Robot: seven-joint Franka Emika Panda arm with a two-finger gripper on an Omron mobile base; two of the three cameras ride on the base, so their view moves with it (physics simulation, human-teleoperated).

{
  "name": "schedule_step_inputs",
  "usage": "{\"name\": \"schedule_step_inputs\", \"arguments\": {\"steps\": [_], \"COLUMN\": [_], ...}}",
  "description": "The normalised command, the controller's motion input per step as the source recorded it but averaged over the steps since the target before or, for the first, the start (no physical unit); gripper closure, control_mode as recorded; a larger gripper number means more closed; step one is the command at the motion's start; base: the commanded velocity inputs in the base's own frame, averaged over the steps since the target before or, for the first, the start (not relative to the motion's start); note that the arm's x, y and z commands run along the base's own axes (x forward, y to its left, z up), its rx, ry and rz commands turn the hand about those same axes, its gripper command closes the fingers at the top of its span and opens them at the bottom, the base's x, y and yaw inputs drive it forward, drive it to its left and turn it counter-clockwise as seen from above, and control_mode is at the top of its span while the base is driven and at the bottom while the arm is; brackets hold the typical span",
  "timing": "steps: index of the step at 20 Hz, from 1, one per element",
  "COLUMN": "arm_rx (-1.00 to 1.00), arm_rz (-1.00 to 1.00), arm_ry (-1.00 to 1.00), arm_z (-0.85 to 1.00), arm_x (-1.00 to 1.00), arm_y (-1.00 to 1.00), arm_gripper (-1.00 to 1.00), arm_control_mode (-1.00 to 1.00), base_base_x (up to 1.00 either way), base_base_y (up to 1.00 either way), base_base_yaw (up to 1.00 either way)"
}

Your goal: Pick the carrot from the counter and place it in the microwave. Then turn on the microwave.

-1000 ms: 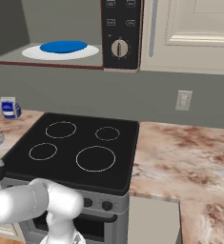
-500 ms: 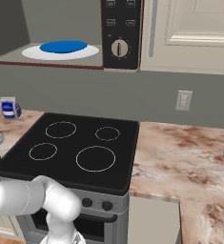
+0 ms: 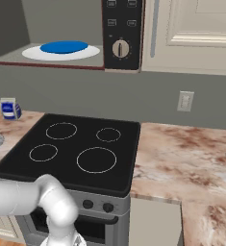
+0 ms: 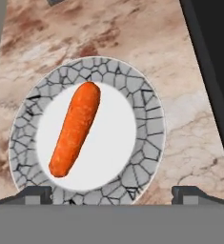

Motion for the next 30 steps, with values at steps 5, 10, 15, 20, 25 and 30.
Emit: {"name": "schedule_step_inputs", "arguments": {"steps": [5,10,15,20,25,30], "arm_rx": [0.00,0.00,0.00,0.00,0.00,0.00], "arm_rz": [-0.05,-0.04,-0.04,-0.03,-0.03,-0.03], "arm_ry": [0.08,0.08,0.09,0.08,0.06,0.01], "arm_z": [-0.35,-0.33,-0.33,-0.32,-0.27,-0.06], "arm_x": [0.39,0.37,0.41,0.36,0.31,0.13], "arm_y": [0.26,0.29,0.34,0.39,0.31,0.18], "arm_gripper": [-1.00,-1.00,-1.00,1.00,1.00,1.00], "arm_control_mode": [-1.00,-1.00,-1.00,-1.00,-1.00,-1.00], "base_base_x": [0.00,0.00,0.00,0.00,0.00,0.00], "base_base_y": [0.00,0.00,0.00,0.00,0.00,0.00], "base_base_yaw": [0.00,0.00,0.00,0.00,0.00,0.00]}}
